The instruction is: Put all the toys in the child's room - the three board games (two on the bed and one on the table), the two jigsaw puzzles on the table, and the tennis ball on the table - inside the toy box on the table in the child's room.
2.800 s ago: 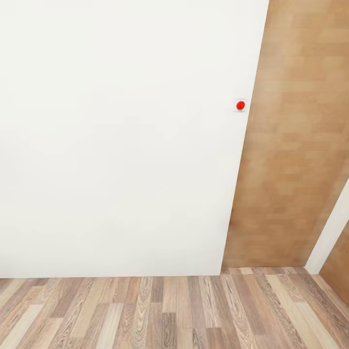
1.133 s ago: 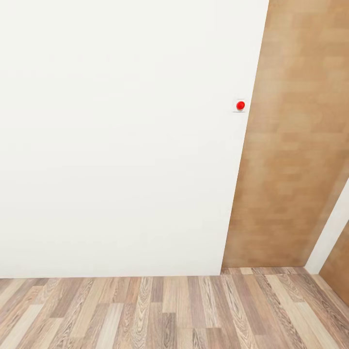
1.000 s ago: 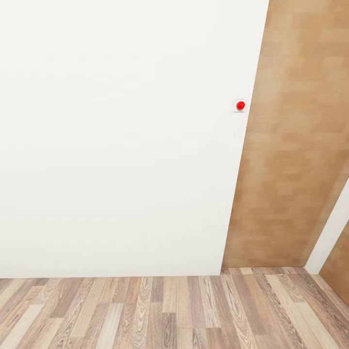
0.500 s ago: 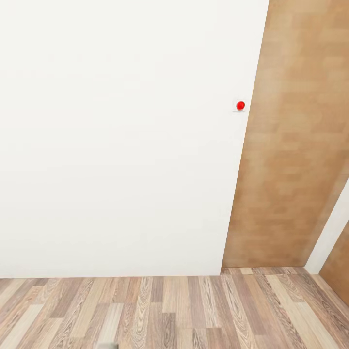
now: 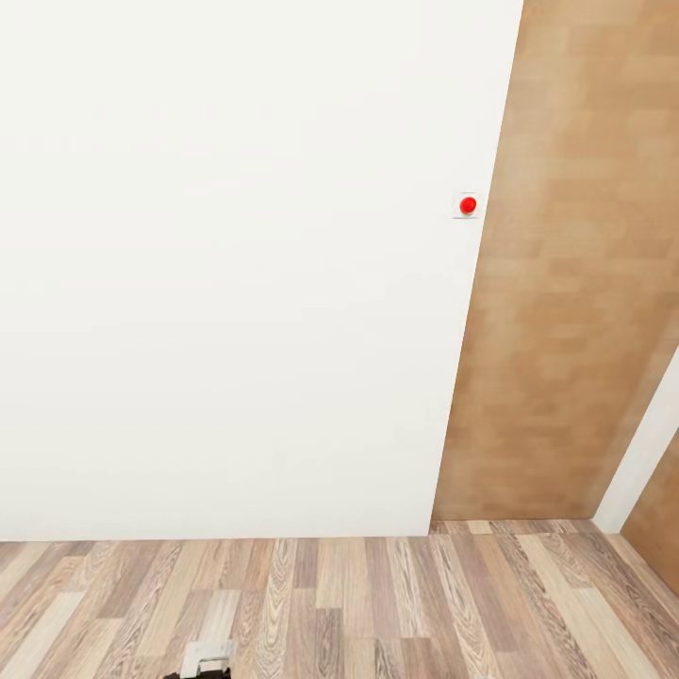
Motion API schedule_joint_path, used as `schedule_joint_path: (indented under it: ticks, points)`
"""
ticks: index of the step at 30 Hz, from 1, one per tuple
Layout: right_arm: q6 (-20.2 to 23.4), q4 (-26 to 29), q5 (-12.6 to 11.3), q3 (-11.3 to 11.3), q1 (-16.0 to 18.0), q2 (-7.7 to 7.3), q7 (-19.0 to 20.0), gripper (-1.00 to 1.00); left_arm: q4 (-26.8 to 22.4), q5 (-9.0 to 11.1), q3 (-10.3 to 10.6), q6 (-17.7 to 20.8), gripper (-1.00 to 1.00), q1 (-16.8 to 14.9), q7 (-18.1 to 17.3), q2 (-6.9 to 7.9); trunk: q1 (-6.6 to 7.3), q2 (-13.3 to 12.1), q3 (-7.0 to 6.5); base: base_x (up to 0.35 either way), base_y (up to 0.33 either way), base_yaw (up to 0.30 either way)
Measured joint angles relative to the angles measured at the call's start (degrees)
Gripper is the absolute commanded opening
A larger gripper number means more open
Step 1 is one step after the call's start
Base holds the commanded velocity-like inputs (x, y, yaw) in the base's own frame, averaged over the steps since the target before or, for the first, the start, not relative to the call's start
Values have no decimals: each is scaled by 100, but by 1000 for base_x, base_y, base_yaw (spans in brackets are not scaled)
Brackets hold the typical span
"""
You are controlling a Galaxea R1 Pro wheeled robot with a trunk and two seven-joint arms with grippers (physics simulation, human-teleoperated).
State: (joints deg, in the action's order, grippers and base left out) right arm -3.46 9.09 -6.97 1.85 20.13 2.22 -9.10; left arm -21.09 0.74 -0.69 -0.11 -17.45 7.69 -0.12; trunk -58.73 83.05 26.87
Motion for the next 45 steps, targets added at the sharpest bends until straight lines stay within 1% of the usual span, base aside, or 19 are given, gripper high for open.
schedule_joint_path:
  ticks: [14,27,45]
  points:
    - [-32,0,3,-16,-4,2,28,100,1,5,13,-4,100,-1,-35,-20,0,0,0,0,0,0]
    - [-41,0,3,-26,-6,11,17,100,18,5,13,-10,100,-1,-29,-46,285,-520,-223,0,0,0]
    - [-1,-8,10,-20,-12,4,19,100,35,1,19,-10,100,-1,7,-63,680,-1242,-391,0,0,0]
